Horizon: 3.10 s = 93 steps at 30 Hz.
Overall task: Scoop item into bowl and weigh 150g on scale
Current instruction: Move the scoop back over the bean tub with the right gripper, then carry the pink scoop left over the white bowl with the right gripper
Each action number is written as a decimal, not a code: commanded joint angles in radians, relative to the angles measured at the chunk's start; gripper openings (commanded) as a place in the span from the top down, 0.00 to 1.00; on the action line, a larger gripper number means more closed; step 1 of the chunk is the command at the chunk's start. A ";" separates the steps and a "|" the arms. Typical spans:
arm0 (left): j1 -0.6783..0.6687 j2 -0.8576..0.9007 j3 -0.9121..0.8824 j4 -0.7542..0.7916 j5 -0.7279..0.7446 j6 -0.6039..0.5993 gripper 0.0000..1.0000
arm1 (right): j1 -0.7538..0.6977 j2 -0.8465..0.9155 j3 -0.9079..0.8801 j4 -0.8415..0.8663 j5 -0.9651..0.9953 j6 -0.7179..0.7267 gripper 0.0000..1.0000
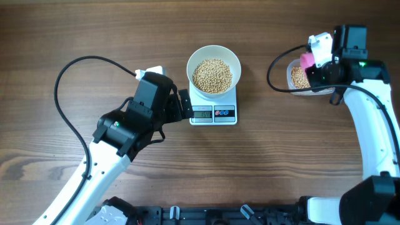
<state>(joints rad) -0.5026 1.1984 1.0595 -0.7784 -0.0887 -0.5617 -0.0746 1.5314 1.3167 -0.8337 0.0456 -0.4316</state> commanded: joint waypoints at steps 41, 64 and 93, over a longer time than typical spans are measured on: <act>0.005 -0.007 0.001 0.002 -0.010 0.008 0.00 | 0.146 0.023 0.005 0.599 -0.933 0.414 0.96; 0.005 -0.007 0.001 0.002 -0.010 0.008 0.00 | 0.146 0.023 0.005 0.594 -0.911 0.413 0.96; 0.005 -0.007 0.001 0.002 -0.010 0.008 0.00 | 0.260 0.023 0.005 0.451 -0.716 0.325 0.96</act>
<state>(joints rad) -0.5026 1.1984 1.0592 -0.7784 -0.0887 -0.5617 0.1547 1.5452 1.3167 -0.3676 -0.7479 -0.0547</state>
